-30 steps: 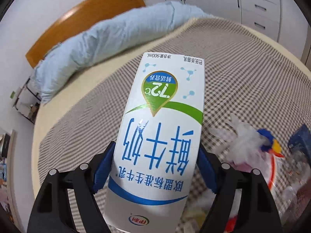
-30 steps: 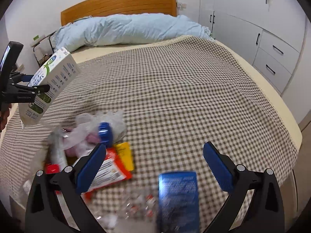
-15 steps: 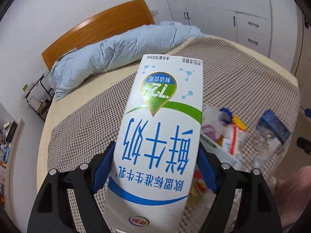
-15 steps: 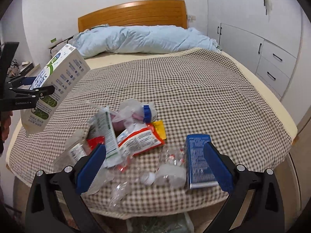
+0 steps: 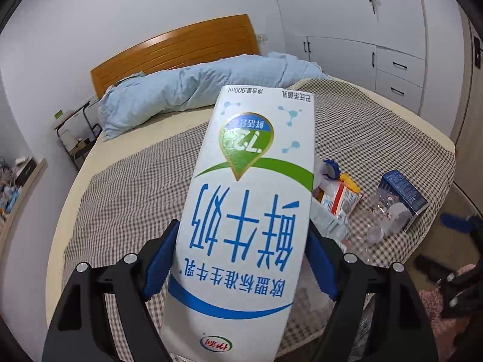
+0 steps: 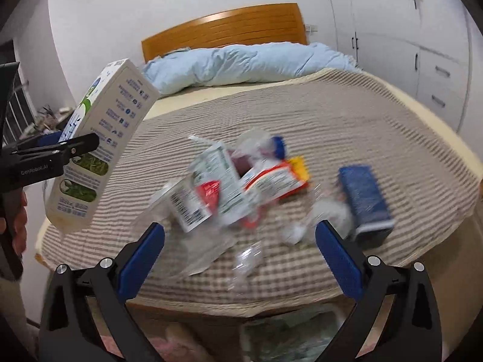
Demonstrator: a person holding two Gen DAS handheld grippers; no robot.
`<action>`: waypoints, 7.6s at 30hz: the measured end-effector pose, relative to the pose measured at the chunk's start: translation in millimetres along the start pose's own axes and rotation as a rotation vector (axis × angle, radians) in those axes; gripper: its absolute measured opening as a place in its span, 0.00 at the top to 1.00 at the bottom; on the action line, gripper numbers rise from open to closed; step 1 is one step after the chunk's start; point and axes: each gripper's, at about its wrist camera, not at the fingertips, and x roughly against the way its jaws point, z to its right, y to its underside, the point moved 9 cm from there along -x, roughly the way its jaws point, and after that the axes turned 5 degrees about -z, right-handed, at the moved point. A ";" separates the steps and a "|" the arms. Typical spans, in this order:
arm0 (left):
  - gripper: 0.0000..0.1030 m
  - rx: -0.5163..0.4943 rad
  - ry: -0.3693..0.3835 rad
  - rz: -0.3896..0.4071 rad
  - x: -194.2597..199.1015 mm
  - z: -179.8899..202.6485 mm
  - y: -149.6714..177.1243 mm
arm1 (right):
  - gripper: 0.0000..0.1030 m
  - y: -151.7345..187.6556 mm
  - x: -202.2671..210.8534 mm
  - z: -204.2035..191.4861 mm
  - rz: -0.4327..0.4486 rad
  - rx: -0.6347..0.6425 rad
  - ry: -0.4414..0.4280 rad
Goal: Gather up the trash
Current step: 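Lift the milk carton with the left tool while the right tool grasps the clear clamshell, then carry the carton and clamshell in both tools over the floor trash bin, then lower the milk carton into the bin and open the left tool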
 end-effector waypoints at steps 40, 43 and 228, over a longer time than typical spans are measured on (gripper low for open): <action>0.26 0.124 0.033 0.018 -8.9 -48.0 105.4 | 0.41 73.7 -100.0 -84.7 0.116 -0.934 -0.499; 0.26 0.123 0.035 0.023 -7.6 -48.0 105.6 | 0.41 71.3 -101.0 -88.1 0.121 -0.951 -0.478; 0.16 -0.989 0.306 -0.432 -310.5 406.1 381.7 | 0.78 247.2 -34.0 232.9 -0.234 -0.301 0.253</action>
